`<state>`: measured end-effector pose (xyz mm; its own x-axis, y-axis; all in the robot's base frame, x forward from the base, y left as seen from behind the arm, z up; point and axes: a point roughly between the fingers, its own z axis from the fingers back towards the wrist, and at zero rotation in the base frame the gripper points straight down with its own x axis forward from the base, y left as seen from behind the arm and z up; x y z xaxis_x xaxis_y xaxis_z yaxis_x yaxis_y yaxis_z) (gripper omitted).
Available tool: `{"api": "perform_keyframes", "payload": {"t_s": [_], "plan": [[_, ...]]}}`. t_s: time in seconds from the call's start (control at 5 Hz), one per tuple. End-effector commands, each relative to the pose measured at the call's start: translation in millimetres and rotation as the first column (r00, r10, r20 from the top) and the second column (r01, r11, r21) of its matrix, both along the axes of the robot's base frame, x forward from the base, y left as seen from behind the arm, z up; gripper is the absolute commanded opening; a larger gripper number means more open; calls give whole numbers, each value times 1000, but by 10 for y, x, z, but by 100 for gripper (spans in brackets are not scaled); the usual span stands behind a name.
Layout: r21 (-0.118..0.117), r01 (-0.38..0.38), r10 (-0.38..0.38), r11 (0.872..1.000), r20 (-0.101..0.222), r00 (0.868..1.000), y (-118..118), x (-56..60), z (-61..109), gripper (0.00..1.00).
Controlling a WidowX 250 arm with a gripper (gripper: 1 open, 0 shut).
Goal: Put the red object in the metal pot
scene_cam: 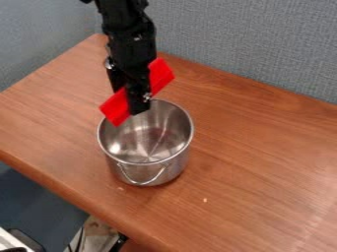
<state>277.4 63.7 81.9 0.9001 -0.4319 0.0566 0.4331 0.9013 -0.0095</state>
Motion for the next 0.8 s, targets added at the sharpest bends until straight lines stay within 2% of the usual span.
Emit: {"api": "perform_keyframes", "payload": {"t_s": [0.0, 0.2, 0.4, 0.6], "plan": [[-13, -41, 41, 999, 52, 998, -21, 27, 56, 0], [-23, -16, 17, 1000, 26, 1000, -26, 102, 74, 0], [-11, 79, -79, 997, 5, 997, -23, 7, -87, 0], [-31, 141, -142, 989, -28, 989, -97, -73, 3, 0]]}}
